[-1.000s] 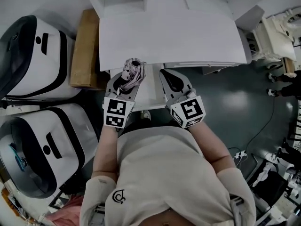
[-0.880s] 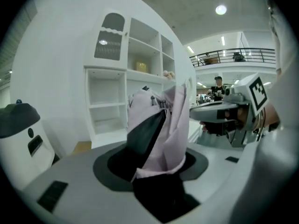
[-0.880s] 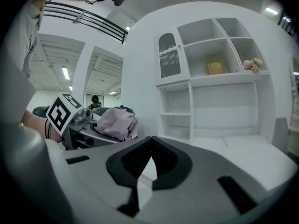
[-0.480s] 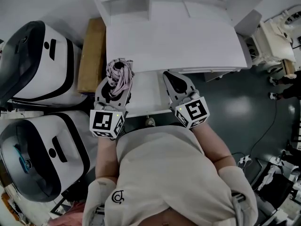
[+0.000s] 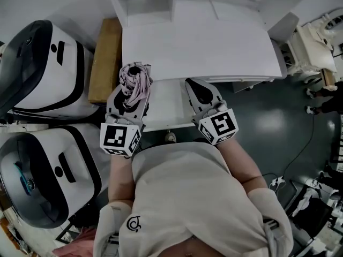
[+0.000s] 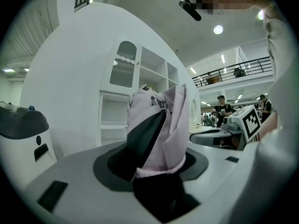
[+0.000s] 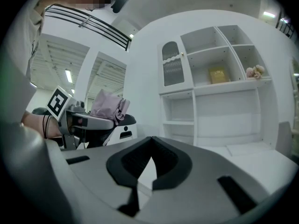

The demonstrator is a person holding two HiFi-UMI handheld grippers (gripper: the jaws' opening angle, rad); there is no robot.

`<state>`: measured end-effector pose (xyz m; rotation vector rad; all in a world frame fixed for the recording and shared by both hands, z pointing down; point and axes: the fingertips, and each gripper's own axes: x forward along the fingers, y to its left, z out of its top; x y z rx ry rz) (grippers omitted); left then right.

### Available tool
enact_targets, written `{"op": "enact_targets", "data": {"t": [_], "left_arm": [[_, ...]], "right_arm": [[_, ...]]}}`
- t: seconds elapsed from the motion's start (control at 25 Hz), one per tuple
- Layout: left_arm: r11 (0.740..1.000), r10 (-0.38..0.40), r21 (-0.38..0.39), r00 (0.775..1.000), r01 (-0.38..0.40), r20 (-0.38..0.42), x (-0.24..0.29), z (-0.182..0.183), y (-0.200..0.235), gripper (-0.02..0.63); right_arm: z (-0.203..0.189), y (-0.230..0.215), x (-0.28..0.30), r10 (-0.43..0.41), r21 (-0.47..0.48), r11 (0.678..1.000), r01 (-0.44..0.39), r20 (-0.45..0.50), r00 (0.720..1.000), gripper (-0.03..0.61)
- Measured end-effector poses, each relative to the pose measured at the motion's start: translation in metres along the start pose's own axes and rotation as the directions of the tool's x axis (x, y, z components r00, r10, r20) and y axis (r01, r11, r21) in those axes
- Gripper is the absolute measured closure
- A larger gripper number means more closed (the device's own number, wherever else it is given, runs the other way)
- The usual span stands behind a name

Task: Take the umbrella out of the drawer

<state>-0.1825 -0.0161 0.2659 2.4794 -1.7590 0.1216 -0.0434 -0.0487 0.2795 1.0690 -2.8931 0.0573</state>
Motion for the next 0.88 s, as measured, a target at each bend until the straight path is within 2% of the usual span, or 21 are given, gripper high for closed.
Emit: {"op": "enact_targets", "data": {"t": [0.88], "left_arm": [[1.000,-0.003,-0.014,1.000,0.003,0.008,-0.0015,-0.0013,0.0081,0.382]], "right_arm": [[-0.0051,0.0082,0.0058,-0.007,0.023,1.000,0.007,0.001,1.000,0.574]]}}
